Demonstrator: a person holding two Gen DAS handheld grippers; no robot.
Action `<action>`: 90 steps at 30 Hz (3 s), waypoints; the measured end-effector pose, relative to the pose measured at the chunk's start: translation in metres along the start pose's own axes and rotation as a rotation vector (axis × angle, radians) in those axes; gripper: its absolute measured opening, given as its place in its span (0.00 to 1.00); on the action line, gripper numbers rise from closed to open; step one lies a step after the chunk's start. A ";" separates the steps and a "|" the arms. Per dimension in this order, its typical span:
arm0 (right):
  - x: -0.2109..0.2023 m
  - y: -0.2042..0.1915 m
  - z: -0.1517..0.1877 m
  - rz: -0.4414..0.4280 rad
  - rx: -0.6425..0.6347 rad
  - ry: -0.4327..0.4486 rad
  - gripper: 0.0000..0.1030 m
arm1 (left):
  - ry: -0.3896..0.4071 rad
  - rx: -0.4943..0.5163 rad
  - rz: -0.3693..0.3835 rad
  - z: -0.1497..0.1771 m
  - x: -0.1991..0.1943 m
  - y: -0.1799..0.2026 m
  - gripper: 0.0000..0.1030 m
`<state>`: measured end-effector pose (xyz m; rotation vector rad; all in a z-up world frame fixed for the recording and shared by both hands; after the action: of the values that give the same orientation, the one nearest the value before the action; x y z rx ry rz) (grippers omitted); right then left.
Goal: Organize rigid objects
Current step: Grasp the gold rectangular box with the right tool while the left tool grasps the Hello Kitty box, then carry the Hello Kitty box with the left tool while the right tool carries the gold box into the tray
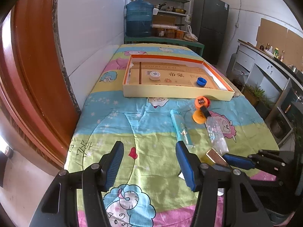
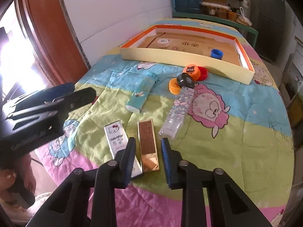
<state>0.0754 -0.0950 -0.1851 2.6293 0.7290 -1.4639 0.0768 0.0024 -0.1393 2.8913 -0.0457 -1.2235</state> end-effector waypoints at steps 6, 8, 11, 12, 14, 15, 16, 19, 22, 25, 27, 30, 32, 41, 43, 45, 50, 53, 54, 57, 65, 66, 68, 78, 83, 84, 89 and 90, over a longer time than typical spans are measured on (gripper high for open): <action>0.002 0.006 -0.002 -0.020 0.024 0.001 0.17 | -0.014 0.006 0.022 0.008 -0.002 0.006 0.56; -0.003 0.011 0.001 -0.015 0.030 0.009 0.17 | -0.022 0.006 0.037 0.012 -0.004 0.010 0.56; -0.012 0.020 0.005 0.018 0.039 0.033 0.17 | -0.035 0.007 0.069 0.017 -0.006 0.021 0.56; -0.016 0.024 0.007 0.026 0.042 0.042 0.17 | -0.039 0.008 0.079 0.019 -0.006 0.025 0.56; -0.023 0.028 0.010 0.039 0.041 0.056 0.17 | -0.049 0.009 0.090 0.024 -0.006 0.034 0.56; -0.026 0.028 0.011 0.041 0.040 0.062 0.17 | -0.058 0.007 0.098 0.027 -0.005 0.039 0.56; -0.028 0.029 0.012 0.040 0.038 0.068 0.17 | -0.070 0.002 0.107 0.030 -0.003 0.043 0.56; -0.033 0.029 0.015 0.032 0.030 0.083 0.17 | -0.098 -0.021 0.107 0.038 0.002 0.052 0.55; -0.037 0.028 0.019 0.020 0.017 0.101 0.17 | -0.118 -0.047 0.083 0.043 0.008 0.057 0.54; -0.042 0.031 0.023 -0.004 0.020 0.117 0.17 | -0.138 -0.078 0.055 0.047 0.012 0.058 0.54; -0.045 0.034 0.025 -0.017 0.026 0.129 0.18 | -0.139 -0.102 0.047 0.047 0.013 0.059 0.54; -0.049 0.039 0.027 -0.035 0.036 0.147 0.18 | -0.147 -0.136 0.032 0.048 0.015 0.061 0.54; -0.052 0.042 0.028 -0.049 0.042 0.156 0.18 | -0.149 -0.154 0.025 0.049 0.015 0.061 0.54; -0.056 0.050 0.024 -0.103 0.051 0.181 0.18 | -0.161 -0.155 -0.032 0.043 0.028 0.072 0.53; -0.056 0.052 0.024 -0.108 0.053 0.185 0.18 | -0.149 -0.142 0.003 0.041 0.028 0.075 0.34; -0.056 0.053 0.023 -0.115 0.056 0.187 0.18 | -0.155 -0.142 0.040 0.040 0.028 0.076 0.30; -0.053 0.054 0.024 -0.130 0.060 0.181 0.18 | -0.155 -0.117 0.062 0.040 0.027 0.078 0.28; -0.053 0.053 0.023 -0.133 0.058 0.179 0.18 | -0.151 -0.101 0.055 0.039 0.027 0.078 0.27; -0.054 0.053 0.023 -0.133 0.055 0.180 0.18 | -0.149 -0.098 0.058 0.038 0.027 0.079 0.27; -0.056 0.053 0.019 -0.130 0.050 0.186 0.18 | -0.144 -0.090 0.060 0.035 0.025 0.079 0.27; -0.058 0.049 0.005 -0.127 0.046 0.206 0.18 | -0.097 -0.054 0.061 0.020 0.016 0.079 0.24; -0.058 0.050 0.003 -0.128 0.047 0.210 0.18 | -0.092 -0.051 0.062 0.018 0.015 0.079 0.24; -0.058 0.050 -0.001 -0.129 0.049 0.212 0.18 | -0.083 -0.051 0.062 0.014 0.013 0.078 0.24; -0.053 0.052 -0.022 -0.109 0.046 0.219 0.18 | -0.018 -0.053 0.057 -0.010 0.009 0.063 0.24; -0.052 0.052 -0.035 -0.093 0.041 0.227 0.18 | 0.010 -0.045 0.052 -0.026 0.010 0.055 0.24; -0.052 0.052 -0.038 -0.089 0.040 0.230 0.18 | 0.016 -0.041 0.052 -0.029 0.010 0.054 0.24; -0.053 0.051 -0.052 -0.070 0.034 0.245 0.18 | 0.040 -0.022 0.052 -0.044 0.011 0.051 0.24; -0.053 0.051 -0.055 -0.066 0.033 0.248 0.18 | 0.042 -0.020 0.052 -0.047 0.012 0.050 0.24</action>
<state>0.1174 -0.1460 -0.1211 2.8723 0.8244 -1.1844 0.1177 -0.0480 -0.1142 2.8787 -0.1068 -1.1477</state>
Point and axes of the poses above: each gripper's, at about its wrist camera, not at the fingertips, and x roughly the way its jaws point, y to its right, z to its underside, the point moved 8 cm from there along x, roughly the way its jaws point, and after that the axes turned 4 degrees about -z, right-handed, at the moved point
